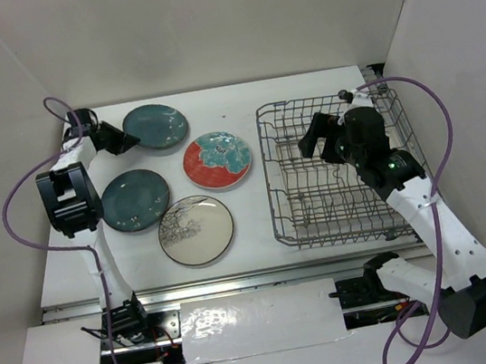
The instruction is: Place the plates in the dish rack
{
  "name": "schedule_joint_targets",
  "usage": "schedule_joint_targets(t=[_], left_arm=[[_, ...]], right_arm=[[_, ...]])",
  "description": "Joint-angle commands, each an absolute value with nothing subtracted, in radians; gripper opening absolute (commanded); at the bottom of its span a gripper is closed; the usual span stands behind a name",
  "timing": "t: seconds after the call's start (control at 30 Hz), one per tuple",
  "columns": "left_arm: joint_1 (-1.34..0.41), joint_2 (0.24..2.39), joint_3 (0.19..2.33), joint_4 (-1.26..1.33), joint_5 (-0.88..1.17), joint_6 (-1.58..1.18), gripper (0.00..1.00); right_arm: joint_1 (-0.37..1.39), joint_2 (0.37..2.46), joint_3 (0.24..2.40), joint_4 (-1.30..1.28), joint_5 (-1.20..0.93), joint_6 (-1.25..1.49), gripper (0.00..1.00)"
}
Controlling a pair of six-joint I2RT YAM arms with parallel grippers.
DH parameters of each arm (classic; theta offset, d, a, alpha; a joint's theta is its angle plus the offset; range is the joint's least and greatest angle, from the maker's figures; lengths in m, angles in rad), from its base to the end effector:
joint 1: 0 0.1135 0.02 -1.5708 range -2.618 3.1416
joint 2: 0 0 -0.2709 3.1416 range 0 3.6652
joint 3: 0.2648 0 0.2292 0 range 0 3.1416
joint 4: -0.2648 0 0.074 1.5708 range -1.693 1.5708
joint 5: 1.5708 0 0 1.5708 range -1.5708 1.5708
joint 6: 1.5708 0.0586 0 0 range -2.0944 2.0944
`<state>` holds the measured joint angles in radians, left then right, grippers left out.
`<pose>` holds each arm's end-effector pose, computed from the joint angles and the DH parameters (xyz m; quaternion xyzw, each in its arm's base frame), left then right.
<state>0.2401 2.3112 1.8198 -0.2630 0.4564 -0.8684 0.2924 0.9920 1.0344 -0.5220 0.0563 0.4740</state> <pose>0.5096 0.0982 0.1753 -0.3942 0.8075 -0.3170 0.3036 0.2000 0.0568 0.3484 0.0920 0.8496 0.1716 0.4901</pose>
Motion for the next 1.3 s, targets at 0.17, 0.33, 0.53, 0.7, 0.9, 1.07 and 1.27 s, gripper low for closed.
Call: schedule_joint_targets(t=[0.17,0.33,0.53,0.7,0.9,1.07,1.27], left_arm=[[0.229,2.022,1.706,-0.287,0.479,-0.855,0.0],[0.233,1.907,1.686,-0.325,0.517,-0.809,0.0],[0.238,1.731,1.626,-0.351,0.633,-0.736,0.0],[0.23,1.599,1.611,-0.417,0.854,-0.657,0.0],[0.207,1.494,1.585,-0.491,1.069,-0.609,0.0],[0.151,1.418,1.5,-0.428,1.149,-0.649,0.0],[0.112,1.414,1.483,-0.42,1.215,-0.663,0.0]], right_arm=[[0.308,1.035,1.144,-0.551,0.057,0.462,1.0],[0.317,1.042,1.164,-0.548,0.009,0.448,1.0],[0.33,1.054,1.215,-0.581,-0.018,0.416,0.99],[0.336,1.055,1.287,-0.618,-0.035,0.426,0.99],[0.341,1.098,1.382,-0.626,-0.179,0.416,1.0],[0.35,1.113,1.35,-0.497,-0.326,0.451,1.0],[0.397,1.196,1.353,-0.414,-0.396,0.477,1.0]])
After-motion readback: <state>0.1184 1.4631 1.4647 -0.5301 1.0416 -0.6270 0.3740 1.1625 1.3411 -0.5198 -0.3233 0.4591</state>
